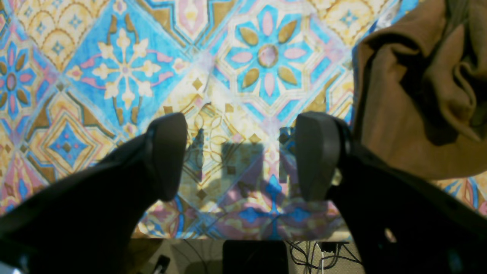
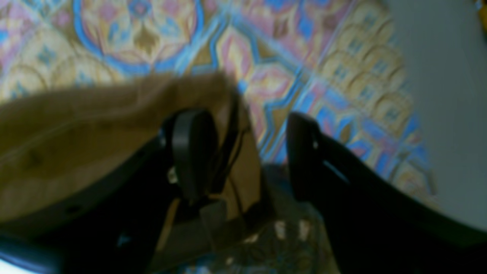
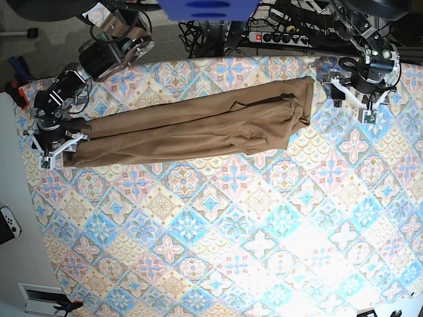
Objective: Layout the t-shirt on the table in an organized manner, then fold the t-shirt properly
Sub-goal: 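Drag the strip end with the right gripper outward, then release it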
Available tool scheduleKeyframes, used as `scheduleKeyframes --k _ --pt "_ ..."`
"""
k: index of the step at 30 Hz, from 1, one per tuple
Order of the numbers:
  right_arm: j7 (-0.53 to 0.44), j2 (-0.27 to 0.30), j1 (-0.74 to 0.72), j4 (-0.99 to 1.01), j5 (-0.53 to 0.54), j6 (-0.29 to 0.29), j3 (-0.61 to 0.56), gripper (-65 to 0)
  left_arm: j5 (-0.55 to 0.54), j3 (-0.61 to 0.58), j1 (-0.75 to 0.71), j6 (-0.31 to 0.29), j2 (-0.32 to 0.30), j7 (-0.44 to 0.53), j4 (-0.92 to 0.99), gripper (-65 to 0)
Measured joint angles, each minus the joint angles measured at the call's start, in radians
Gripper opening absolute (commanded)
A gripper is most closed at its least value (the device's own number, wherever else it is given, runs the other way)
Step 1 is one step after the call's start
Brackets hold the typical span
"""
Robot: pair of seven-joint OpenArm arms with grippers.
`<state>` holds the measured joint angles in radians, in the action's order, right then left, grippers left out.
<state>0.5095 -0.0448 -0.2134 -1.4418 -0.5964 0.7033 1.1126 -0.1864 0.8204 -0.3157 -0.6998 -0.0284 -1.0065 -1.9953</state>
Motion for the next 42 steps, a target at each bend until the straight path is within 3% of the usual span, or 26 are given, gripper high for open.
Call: scheduleKeyframes --k 11,19,25,29,34,39,42 --pt "0.002 -0.003 0.003 -0.108 0.021 0.000 0.002 -30.8 0.000 0.000 0.000 0.000 0.000 0.000 0.000 -21.8" --pt "0.027 0.005 0.011 -0.188 0.313 -0.011 0.068 -30.4 0.000 0.000 0.000 0.000 0.000 0.000 0.000 -21.8" --pt "0.258 -0.001 0.096 -0.167 0.528 -0.013 0.065 -30.7 0.000 0.000 0.000 0.000 -0.003 0.000 0.000 -21.8" --pt "0.314 0.009 0.113 -0.100 0.713 -0.012 0.060 -30.7 0.000 0.000 0.000 0.000 -0.003 0.000 0.000 -21.8" --pt "0.306 0.006 0.155 0.038 0.752 -0.010 0.058 -30.8 0.000 0.000 0.000 0.000 -0.003 0.000 0.000 -21.8" --pt "0.315 0.121 0.135 0.143 0.752 -0.014 0.059 -30.8 0.000 0.000 0.000 0.000 -0.003 0.000 0.000 -21.8" --pt "0.283 0.138 0.145 0.192 0.780 -0.011 0.065 -30.8 0.000 0.000 0.000 0.000 -0.003 0.000 0.000 -21.8"
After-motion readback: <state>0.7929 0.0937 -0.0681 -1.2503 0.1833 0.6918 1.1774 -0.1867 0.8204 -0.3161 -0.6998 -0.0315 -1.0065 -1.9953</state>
